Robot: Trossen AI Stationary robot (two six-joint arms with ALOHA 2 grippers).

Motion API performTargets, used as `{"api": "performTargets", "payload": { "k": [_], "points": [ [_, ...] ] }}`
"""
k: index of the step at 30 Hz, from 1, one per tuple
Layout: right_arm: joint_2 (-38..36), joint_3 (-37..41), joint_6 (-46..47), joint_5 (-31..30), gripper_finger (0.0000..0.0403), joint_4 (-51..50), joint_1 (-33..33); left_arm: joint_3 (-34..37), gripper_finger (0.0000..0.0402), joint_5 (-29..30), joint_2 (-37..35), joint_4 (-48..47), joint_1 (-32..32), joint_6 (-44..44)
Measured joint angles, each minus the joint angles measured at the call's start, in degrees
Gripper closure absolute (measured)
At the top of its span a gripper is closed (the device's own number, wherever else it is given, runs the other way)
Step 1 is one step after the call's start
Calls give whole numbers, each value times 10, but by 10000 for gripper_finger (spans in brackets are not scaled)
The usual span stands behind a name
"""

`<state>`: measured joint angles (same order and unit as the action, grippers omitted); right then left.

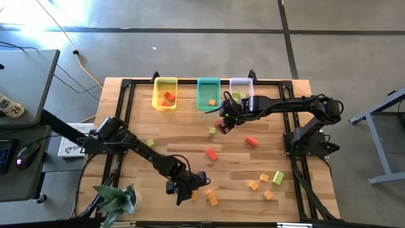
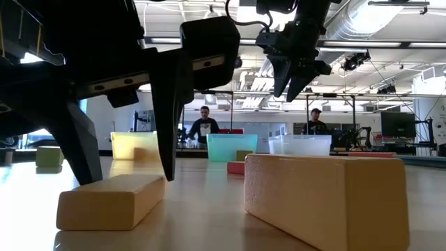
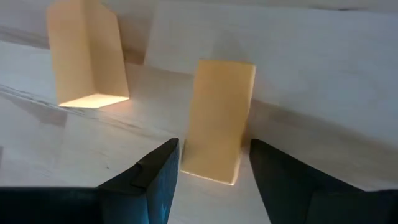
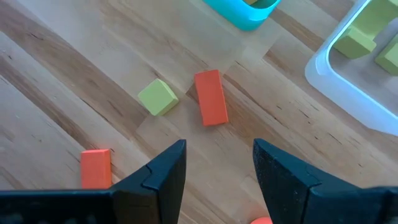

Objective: Sort & place blocks by color
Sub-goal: Put the yellow block into the green bin

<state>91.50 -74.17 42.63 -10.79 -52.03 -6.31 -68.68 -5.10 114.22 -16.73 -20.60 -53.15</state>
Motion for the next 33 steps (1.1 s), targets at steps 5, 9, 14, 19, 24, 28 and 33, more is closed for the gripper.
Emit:
{"api": "performTargets", "payload": {
  "k": [5, 9, 14, 19, 24, 28, 33],
  "points": [
    [0, 0, 0, 0, 230, 0, 0, -11, 213, 1, 8, -3, 0, 0],
    [0, 0, 0, 0, 230, 0, 0, -15, 214, 2, 9, -6, 0, 4],
    [0, 0, 0, 0, 230, 0, 0, -16, 239, -1, 10, -23, 0, 18],
    [0, 0, 0, -4, 230, 0, 0, -16, 289, 0, 9, -25, 0, 47],
    [0, 0, 0, -4, 230, 0, 0, -16, 317, 4, 9, -25, 2, 120],
    [0, 0, 1, -4, 230, 0, 0, -15, 317, 11, -2, -33, 6, 195],
    [0, 0, 9, -2, 230, -1, 0, -12, 344, 20, -29, -46, 20, 243]
  ]
}}
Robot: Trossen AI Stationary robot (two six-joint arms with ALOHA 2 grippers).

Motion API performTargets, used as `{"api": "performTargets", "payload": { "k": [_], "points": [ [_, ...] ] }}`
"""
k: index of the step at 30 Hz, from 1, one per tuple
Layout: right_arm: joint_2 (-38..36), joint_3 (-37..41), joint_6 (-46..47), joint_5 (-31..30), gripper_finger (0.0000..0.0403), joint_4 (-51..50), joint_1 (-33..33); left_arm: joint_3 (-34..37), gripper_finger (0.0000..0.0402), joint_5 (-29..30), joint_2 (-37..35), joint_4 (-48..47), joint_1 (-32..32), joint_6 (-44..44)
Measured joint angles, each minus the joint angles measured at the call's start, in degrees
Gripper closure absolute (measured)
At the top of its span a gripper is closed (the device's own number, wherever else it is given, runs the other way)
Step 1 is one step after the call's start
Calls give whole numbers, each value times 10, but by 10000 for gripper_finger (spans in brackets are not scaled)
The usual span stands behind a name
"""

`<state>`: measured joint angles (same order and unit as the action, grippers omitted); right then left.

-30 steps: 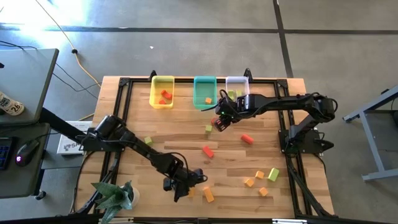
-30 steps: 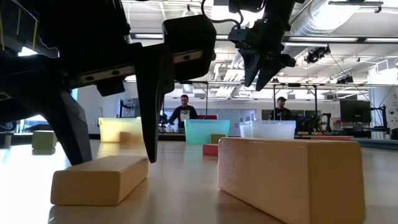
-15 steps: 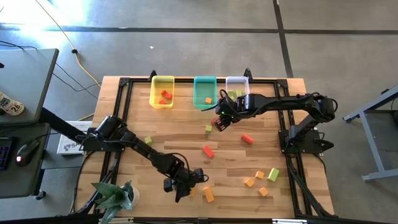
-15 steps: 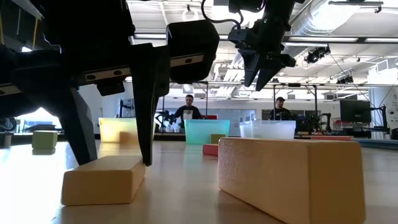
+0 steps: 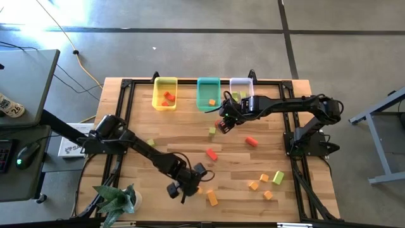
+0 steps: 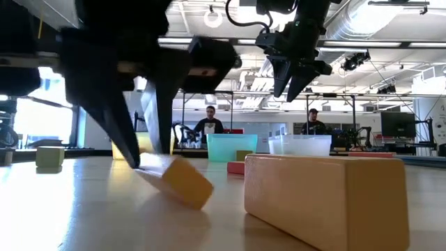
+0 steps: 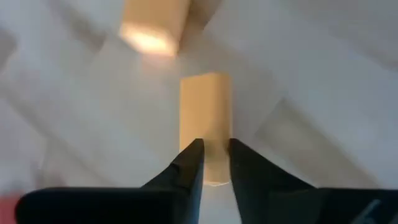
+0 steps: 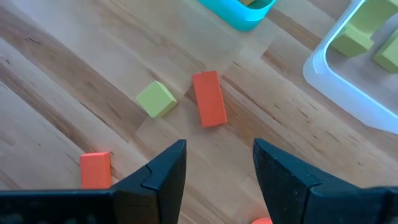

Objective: Sort & place blocks by color
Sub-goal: Put the yellow block into the green bin

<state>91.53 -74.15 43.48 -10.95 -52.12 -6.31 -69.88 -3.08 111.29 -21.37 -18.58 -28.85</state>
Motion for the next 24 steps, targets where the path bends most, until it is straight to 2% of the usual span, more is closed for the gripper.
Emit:
{"api": "performTargets", "payload": {
  "k": [6, 13, 17, 24],
  "points": [
    [0, 0, -19, 4, 230, 1, -4, -2, 400, -2, -30, -9, 29, 35],
    [0, 0, -32, 16, 230, 0, -8, -1, 385, -12, -34, -17, 41, 41],
    [0, 0, -35, 17, 230, 0, -8, -1, 384, -12, -34, -16, 41, -5],
    [0, 0, -37, 19, 230, 0, -8, -1, 383, 36, -34, -14, 41, -58]
  ]
}}
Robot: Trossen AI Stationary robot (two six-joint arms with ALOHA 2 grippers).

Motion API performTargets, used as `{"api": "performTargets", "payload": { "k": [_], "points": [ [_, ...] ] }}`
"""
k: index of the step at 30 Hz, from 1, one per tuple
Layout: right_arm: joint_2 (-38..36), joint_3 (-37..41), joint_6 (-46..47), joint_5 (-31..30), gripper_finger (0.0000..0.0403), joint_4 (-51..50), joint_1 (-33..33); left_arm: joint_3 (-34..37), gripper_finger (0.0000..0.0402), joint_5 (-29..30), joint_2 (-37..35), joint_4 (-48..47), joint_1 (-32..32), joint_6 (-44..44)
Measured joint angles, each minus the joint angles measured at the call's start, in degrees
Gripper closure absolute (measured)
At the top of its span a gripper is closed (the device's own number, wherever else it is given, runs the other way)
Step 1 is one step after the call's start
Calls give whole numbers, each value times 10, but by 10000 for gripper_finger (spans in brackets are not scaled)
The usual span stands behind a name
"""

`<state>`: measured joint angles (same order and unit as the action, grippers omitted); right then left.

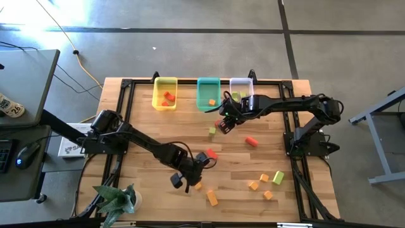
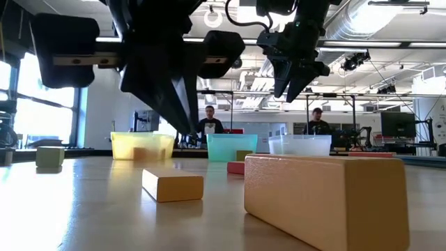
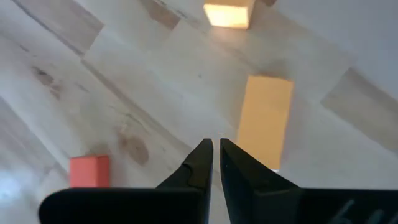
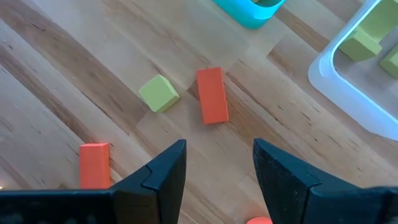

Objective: Sort & place blocks by color
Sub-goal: Put the yellow block into the green bin

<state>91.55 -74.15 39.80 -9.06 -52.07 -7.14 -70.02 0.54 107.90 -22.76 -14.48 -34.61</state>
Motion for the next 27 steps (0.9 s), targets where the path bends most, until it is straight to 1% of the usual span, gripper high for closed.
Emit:
{"api": "performTargets", "payload": {
  "k": [5, 7, 11, 13, 17, 22, 27],
  "points": [
    [0, 0, -2, 5, 230, 0, 0, 0, 382, 28, 0, 6, 0, 0],
    [0, 0, -2, 5, 230, 0, 1, 0, 382, 44, 0, 18, -3, 18],
    [0, 0, -2, 7, 230, 0, 1, -1, 382, 76, 0, 56, -9, 114],
    [0, 0, 2, 7, 230, 0, 1, -1, 382, 81, 0, 69, -10, 159],
    [0, 0, 4, 7, 230, 0, 1, -1, 382, 56, 0, 71, -9, 190],
    [0, 0, 4, 7, 230, 0, 1, -1, 382, 17, -1, 71, -9, 173],
    [0, 0, 13, 7, 230, 0, 1, -1, 367, 11, -1, 67, -8, 169]
  ]
}}
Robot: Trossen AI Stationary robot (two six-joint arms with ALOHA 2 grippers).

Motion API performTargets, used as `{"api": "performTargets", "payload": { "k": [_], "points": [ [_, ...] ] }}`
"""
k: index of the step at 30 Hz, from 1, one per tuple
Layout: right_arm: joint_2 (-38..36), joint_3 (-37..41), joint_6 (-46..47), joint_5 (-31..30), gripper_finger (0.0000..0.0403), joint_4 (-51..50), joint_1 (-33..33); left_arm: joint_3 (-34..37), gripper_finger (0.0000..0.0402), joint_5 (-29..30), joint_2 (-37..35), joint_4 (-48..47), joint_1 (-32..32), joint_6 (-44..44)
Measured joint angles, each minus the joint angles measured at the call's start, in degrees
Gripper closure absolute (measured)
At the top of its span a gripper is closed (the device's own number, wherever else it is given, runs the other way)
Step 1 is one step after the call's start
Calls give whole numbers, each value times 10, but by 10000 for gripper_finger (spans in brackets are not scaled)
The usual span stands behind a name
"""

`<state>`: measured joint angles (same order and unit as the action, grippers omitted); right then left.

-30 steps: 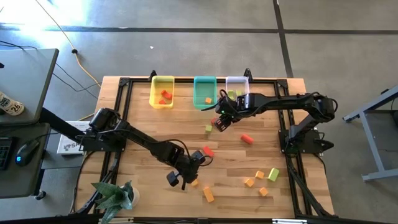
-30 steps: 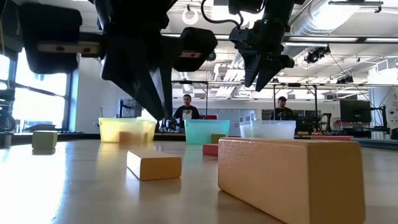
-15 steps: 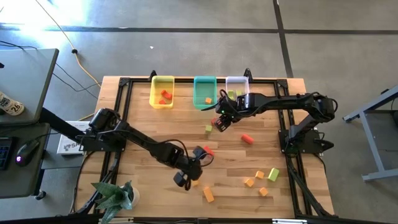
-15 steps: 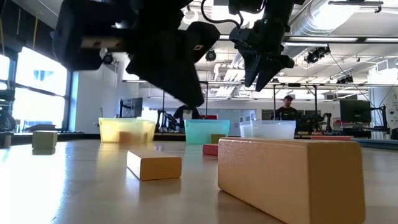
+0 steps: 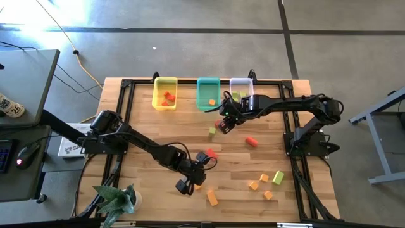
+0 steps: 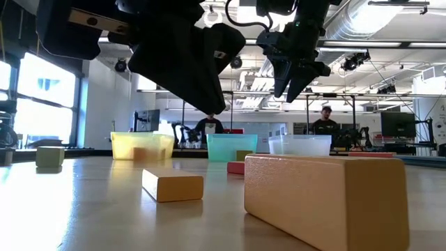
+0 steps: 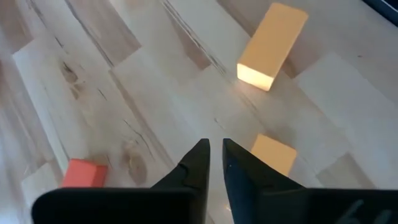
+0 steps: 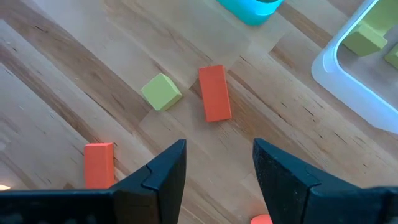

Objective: Sort & place blocks by color
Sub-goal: Put the yellow block into the green bin

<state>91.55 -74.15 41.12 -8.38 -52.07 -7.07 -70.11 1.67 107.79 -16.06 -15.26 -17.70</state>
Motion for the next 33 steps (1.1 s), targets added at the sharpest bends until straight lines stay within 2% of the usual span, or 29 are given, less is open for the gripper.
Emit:
{"api": "performTargets", "payload": {
  "k": [13, 16, 19, 21, 33],
  "points": [
    [0, 0, 1, 3, 230, 0, 0, 0, 248, -1, 0, 8, 1, -83],
    [0, 0, 7, 3, 230, 0, 0, 0, 228, -46, 0, -5, -1, -104],
    [0, 0, 9, 4, 230, 0, 0, 0, 223, -122, 0, -25, -2, -110],
    [0, 0, 11, 5, 230, 0, 0, -1, 223, -141, 6, -27, -3, -110],
    [0, 0, 20, 7, 230, 0, 16, -1, 223, -119, 31, -43, 0, -150]
  ]
}}
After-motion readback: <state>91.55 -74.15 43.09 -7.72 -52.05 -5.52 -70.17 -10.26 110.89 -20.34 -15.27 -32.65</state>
